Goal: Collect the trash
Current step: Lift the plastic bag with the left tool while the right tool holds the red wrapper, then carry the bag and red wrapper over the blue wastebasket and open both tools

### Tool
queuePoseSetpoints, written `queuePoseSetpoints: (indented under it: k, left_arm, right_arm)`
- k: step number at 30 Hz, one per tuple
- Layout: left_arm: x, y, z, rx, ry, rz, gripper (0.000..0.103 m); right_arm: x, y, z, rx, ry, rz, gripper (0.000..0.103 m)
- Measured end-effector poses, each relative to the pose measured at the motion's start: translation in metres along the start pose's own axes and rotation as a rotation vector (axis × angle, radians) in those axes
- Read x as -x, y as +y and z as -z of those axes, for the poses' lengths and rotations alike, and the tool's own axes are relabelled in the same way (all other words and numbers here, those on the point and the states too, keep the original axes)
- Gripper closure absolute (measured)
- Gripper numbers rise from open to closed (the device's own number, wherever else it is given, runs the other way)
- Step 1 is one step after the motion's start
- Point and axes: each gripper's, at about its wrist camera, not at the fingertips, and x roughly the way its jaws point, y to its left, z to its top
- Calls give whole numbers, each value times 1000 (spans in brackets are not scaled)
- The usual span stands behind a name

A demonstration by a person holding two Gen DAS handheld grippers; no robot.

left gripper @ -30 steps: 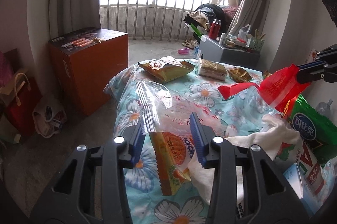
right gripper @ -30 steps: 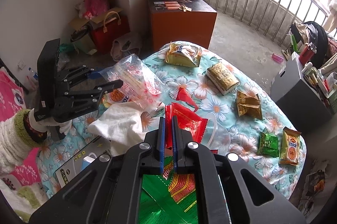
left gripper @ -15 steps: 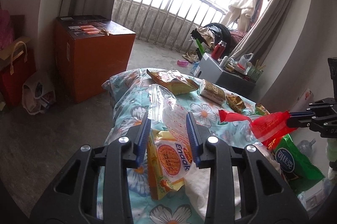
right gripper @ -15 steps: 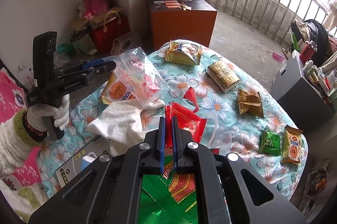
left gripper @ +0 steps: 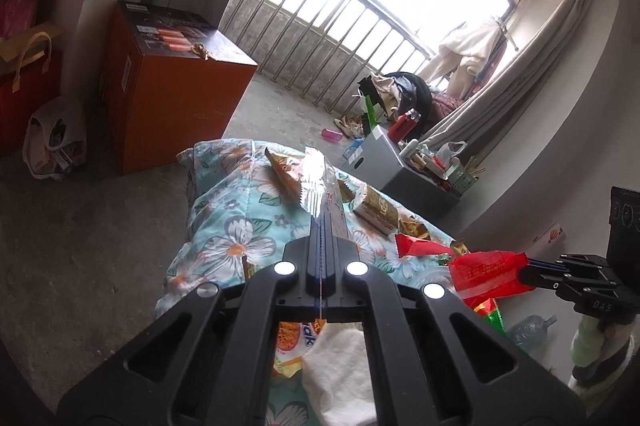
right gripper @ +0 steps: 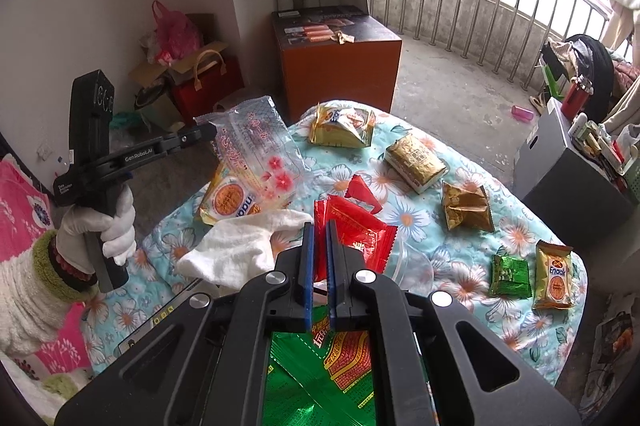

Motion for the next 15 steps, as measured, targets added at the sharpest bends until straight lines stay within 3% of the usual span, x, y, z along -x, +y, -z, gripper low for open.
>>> queuePoseSetpoints:
  k: [8, 15]
  left_arm:
    - [62, -59, -22, -113, -139, 30, 103]
    - [95, -142, -26, -244, -157, 119, 103]
  right_arm:
    - [76, -20, 10, -90, -176, 12, 98]
    - [162, -54, 63, -210, -317, 81, 98]
